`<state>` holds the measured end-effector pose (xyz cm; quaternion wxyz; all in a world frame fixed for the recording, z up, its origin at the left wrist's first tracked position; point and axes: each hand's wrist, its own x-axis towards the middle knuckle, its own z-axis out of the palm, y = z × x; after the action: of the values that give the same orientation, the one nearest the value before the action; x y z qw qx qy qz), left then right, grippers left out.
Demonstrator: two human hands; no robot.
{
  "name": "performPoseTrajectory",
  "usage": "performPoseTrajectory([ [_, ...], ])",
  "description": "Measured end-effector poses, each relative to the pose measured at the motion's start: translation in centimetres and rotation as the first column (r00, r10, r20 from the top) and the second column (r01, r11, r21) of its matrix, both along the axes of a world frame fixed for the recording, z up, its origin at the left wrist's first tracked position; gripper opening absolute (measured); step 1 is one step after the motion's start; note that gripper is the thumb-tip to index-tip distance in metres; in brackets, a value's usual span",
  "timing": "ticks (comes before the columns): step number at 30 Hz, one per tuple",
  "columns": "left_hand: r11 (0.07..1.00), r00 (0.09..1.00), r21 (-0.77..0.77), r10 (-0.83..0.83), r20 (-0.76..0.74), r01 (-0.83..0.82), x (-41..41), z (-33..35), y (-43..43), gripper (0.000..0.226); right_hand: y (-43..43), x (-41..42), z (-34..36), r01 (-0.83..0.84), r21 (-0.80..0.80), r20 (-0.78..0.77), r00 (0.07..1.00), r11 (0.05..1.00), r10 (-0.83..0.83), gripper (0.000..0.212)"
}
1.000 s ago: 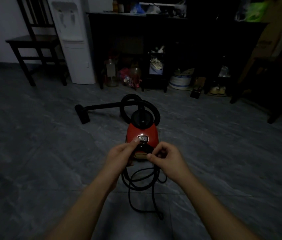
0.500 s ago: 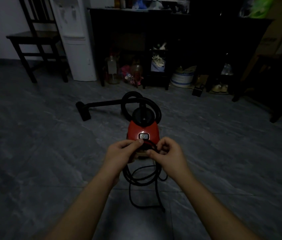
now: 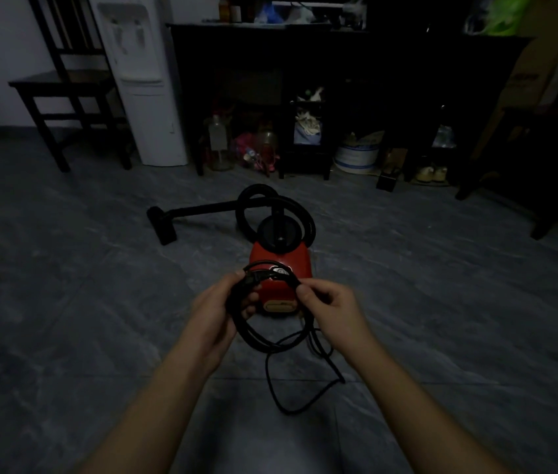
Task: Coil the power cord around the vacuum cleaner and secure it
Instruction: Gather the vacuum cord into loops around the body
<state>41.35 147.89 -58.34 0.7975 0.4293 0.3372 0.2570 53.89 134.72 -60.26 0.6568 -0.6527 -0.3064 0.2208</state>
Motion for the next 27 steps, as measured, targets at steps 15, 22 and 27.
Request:
performPoseTrajectory([
  [15, 0.703, 0.863, 0.535, -0.236, -0.447, 0.469, -1.8, -0.1, 1.8, 0.026, -1.0, 2.0, -1.3, -0.023, -0.211, 0.211, 0.975, 0.977, 0.068, 0.014],
  [22, 0.425, 0.791, 0.701, -0.067, -0.608, 0.574, -1.7, -0.3, 1.1, 0.031, -1.6, 1.6, -1.2, -0.054, -0.366, 0.338, 0.922, 0.929, 0.187, 0.016],
  [27, 0.344, 0.778, 0.712, -0.103, -0.620, 0.613, -1.5, 0.0, 0.3, 0.029, -0.8, 0.7, -1.5, -0.115, -0.399, 0.399, 0.871, 0.910, 0.285, 0.020],
])
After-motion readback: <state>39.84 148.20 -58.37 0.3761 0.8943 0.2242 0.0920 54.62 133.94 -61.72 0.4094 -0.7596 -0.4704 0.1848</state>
